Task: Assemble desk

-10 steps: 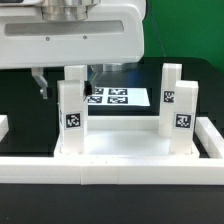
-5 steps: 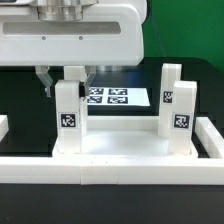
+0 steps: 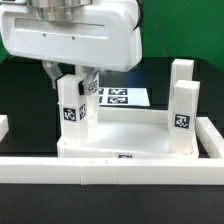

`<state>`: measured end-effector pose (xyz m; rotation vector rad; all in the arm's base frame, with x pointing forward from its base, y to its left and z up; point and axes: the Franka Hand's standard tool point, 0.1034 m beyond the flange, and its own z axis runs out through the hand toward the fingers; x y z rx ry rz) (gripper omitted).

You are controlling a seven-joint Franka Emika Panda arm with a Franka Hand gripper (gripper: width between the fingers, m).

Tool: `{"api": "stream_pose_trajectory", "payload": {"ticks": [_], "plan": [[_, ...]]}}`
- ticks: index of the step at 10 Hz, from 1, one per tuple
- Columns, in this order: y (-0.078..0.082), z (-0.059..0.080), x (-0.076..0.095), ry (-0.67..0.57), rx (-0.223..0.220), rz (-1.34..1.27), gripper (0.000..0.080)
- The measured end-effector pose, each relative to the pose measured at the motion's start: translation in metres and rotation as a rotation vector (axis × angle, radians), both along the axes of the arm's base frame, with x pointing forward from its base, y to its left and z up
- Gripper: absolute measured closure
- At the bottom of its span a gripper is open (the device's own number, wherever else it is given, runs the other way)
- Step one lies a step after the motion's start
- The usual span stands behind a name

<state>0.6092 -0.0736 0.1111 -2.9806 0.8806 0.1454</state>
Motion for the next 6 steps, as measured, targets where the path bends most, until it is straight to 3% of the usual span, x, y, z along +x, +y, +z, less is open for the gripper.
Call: {"api": "stream_pose_trajectory", "payload": {"ticks": [2, 3, 4, 5, 6], "plan": [[0.0037, 0.0004, -0.0047, 0.021, -0.005, -0.055, 0.0489], [0.0029, -0.0001, -0.0048, 0.022, -0.006, -0.057, 0.0409], [0.003, -0.0008, -0.005, 0.023, -0.006, -0.057, 0.0409], [0.0037, 0.0004, -0.0049, 0.023, -0.009, -0.049, 0.0261], [0.0072, 0.0069, -0.0028, 0.017, -0.009, -0.036, 0.0172]]}}
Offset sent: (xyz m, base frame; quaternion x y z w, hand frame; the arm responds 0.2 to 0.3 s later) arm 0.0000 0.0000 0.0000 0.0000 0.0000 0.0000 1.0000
